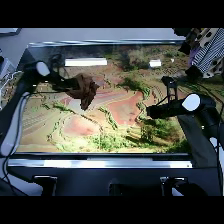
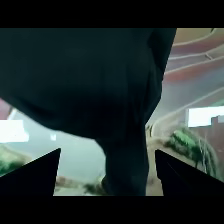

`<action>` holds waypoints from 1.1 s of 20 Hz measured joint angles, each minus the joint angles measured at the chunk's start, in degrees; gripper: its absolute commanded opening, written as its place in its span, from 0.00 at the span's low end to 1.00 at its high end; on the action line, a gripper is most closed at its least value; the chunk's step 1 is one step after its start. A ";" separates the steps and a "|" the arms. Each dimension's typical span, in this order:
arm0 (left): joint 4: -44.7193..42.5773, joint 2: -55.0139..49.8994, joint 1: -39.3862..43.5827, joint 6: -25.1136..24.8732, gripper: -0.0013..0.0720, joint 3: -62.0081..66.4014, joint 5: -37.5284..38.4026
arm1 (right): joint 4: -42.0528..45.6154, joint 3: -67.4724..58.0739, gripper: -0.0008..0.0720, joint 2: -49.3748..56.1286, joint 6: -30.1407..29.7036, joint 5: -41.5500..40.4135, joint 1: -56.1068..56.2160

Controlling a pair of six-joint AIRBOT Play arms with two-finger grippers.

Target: Fold the clothes and pants, and hang the long-sleeved shirts on hangers.

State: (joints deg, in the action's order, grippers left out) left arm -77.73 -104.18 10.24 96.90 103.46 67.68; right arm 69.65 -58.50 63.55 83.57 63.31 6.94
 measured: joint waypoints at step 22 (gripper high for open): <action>4.42 -6.93 16.57 0.92 0.04 13.79 13.64 | 1.51 0.00 0.22 -4.79 3.52 13.25 0.00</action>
State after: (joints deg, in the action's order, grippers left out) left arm -73.32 -111.11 26.81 97.82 117.25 81.32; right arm 71.16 -58.50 58.76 87.09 76.55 6.94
